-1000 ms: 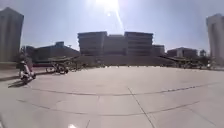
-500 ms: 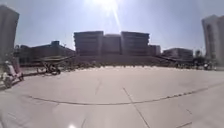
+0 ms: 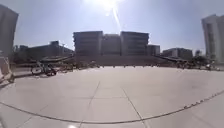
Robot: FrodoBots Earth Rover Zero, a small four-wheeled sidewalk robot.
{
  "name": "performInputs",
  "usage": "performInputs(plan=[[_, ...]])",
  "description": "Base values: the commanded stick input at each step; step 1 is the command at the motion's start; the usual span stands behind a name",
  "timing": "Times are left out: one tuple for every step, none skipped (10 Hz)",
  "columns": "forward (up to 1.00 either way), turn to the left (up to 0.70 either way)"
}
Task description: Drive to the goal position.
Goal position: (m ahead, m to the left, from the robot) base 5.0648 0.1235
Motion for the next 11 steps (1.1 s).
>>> performInputs(plan=[[1.0,0.0],[1.0,0.0],[1.0,0.0],[1.0,0.0],[1.0,0.0],[1.0,0.0],[1.0,0.0],[1.0,0.06],[1.0,0.16],[1.0,0.39],[1.0,0.0]])
